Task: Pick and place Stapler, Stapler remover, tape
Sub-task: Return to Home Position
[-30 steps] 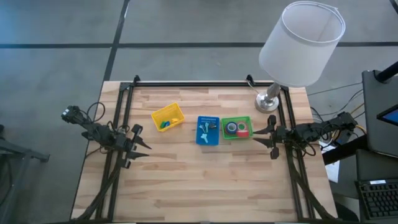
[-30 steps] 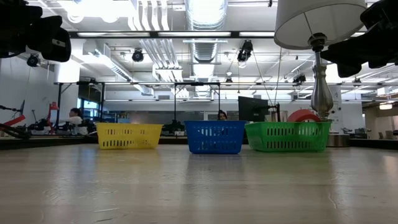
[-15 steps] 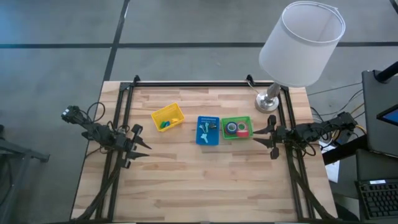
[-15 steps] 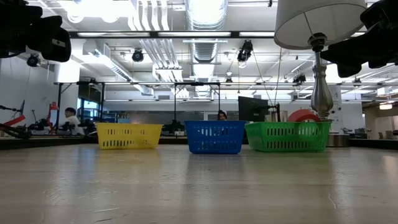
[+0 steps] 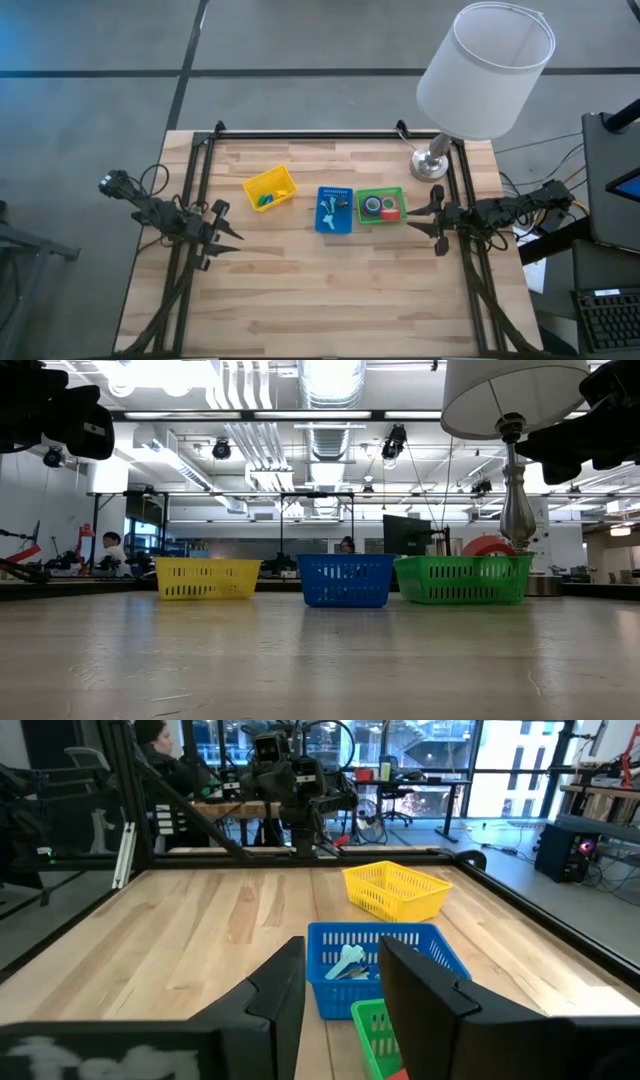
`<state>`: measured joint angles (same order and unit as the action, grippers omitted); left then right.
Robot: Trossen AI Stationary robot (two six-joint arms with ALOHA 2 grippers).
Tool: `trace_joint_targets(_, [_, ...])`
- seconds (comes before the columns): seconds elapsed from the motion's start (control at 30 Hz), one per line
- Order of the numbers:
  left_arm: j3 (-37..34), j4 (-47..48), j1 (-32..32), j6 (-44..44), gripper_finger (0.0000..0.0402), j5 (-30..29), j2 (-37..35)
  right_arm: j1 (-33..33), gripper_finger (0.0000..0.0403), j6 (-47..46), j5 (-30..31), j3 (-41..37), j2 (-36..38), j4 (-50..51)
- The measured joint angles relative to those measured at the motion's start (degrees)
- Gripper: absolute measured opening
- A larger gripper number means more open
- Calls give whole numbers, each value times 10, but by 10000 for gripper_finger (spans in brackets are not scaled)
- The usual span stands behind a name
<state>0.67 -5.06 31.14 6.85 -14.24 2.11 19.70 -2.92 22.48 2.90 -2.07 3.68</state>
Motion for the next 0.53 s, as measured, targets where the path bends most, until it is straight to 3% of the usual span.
trace_joint_targets(0.53, [0, 0, 0, 0, 136, 0, 0, 0, 112, 1, 0, 0, 0, 0])
